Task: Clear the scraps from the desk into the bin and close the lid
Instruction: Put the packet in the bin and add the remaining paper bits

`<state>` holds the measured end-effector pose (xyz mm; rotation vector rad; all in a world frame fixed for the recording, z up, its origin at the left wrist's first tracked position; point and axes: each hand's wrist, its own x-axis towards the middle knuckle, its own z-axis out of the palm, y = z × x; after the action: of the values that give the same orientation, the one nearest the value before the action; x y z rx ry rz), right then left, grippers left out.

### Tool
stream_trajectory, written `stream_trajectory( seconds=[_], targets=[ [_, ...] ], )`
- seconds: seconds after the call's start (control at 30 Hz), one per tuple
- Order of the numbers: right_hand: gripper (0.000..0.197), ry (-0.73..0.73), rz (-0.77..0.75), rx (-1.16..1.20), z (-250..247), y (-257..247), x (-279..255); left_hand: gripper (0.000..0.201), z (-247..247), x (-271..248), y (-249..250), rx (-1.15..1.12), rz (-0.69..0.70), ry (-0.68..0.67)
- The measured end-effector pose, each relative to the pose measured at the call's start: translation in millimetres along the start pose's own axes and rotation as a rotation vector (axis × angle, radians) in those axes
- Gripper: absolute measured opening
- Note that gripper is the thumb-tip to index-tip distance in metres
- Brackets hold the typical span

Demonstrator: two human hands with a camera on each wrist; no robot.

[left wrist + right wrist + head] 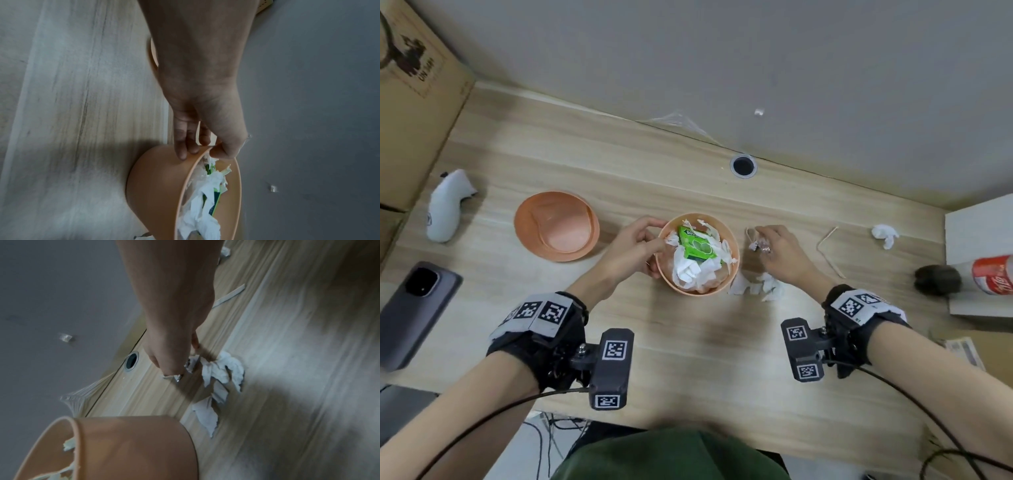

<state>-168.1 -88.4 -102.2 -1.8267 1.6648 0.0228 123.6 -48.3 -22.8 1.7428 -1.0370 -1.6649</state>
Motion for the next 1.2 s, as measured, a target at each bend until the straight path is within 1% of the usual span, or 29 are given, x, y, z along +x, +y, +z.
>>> stream_trajectory(
  seconds=[0.1,0.13,0.2,0.33,0.43,0.5,0.67,0.73,0.8,0.93,0.97,1.0,1.07,1.13,1.2],
  targets=[
    [0.075,-0.052,0.022,-0.068,3,-6,2,0.039,-1,-3,-1,-0.003,-0.004,-0.012],
    [0.076,-0.064,0.015,-0.093,5,-9,6,0.039,-2,-4,-2,-0.002,-0.006,-0.013],
    [0.066,-0.036,0.008,-0.112,9,-15,12,0.039,-4,-5,-4,0.0,-0.012,-0.012],
    [0.039,0.083,0.042,-0.074,12,-24,12,0.04,-5,-9,-7,-0.016,-0.013,-0.01],
    [0.028,0.069,0.04,-0.083,9,-24,8,0.04,-5,-10,-7,-0.029,-0.014,-0.01],
    [0.02,0.064,0.05,-0.008,2,-28,3,0.04,-6,-9,-7,-0.028,-0.014,-0.014],
    [0.009,0.13,0.008,0.459,-41,-69,-19,0.041,-7,-8,-7,-0.008,-0.01,-0.029],
    [0.009,0.156,-0.037,0.519,-56,-92,-29,0.041,-7,-8,-8,0.0,-0.007,-0.03],
    [0.013,0.114,-0.106,0.513,-61,-113,-37,0.04,-7,-8,-7,0.006,-0.006,-0.03],
    [0.035,-0.166,-0.237,0.332,-53,-132,-45,0.038,-8,-11,-5,0.017,-0.006,-0.032],
    [0.037,-0.188,-0.262,0.317,-52,-131,-47,0.037,-9,-12,-5,0.02,-0.007,-0.03],
    [0.036,-0.168,-0.272,0.336,-53,-128,-48,0.037,-11,-13,-6,0.022,-0.008,-0.026],
    [0.028,-0.049,-0.224,0.444,-56,-116,-50,0.038,-17,-16,-9,0.021,-0.011,-0.012],
    [0.022,0.073,-0.111,0.518,-53,-100,-49,0.037,-23,-20,-12,0.014,-0.013,-0.004],
    [0.024,0.109,0.018,0.405,-43,-82,-48,0.035,-30,-24,-16,0.003,-0.015,0.003]
  ],
)
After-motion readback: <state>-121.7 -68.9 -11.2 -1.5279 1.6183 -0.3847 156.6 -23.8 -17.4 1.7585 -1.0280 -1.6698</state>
